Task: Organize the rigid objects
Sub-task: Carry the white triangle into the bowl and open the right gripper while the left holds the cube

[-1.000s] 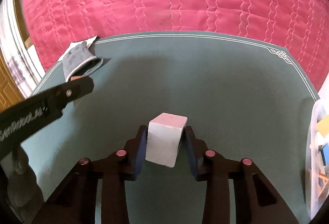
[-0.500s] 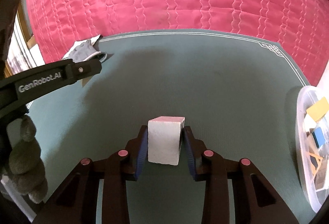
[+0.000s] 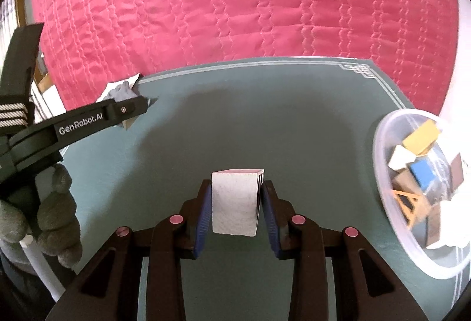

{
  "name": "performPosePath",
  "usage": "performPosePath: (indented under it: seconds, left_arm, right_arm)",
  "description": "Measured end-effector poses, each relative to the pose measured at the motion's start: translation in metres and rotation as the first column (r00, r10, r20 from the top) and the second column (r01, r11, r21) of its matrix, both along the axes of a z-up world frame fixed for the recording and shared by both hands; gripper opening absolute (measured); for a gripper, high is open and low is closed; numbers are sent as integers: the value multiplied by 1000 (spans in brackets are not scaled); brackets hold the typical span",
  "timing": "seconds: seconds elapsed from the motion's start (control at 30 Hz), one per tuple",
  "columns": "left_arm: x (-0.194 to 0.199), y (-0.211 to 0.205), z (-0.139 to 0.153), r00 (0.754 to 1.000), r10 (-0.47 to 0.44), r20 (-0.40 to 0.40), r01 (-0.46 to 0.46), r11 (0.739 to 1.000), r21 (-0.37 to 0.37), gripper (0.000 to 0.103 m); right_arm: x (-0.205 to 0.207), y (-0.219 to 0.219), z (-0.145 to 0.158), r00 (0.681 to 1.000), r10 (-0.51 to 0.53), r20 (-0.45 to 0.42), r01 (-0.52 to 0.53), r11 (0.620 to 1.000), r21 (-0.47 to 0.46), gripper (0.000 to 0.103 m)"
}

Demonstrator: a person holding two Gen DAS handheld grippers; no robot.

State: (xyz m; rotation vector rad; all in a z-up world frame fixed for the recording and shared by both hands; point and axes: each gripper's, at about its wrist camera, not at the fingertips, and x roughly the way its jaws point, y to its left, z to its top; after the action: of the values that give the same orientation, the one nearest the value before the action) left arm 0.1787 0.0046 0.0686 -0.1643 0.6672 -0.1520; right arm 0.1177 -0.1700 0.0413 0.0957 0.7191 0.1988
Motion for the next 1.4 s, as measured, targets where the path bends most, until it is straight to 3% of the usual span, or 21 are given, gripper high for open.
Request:
performPosePath:
  seconds: [0.33, 0.63, 1.3, 1.4]
  left_arm:
    - [-11, -15, 10, 999, -42, 28, 42, 999, 0, 43]
    - [-20, -26, 17, 996, -75, 51, 75, 997, 6, 43]
    - [-29, -40, 20, 991, -121, 61, 120, 993, 22, 43]
    - [-29, -41, 19, 990, -124, 60, 123, 992, 25, 43]
  right_arm:
    - [-18, -42, 23, 993, -105, 49, 104, 994, 19, 35]
    - [-25, -93, 34, 967, -246, 71, 244, 969, 32, 35]
    - [-3, -190, 39, 860, -506, 69, 504, 863, 39, 35]
    - [1, -196, 38, 843, -531, 86, 531, 847, 21, 39]
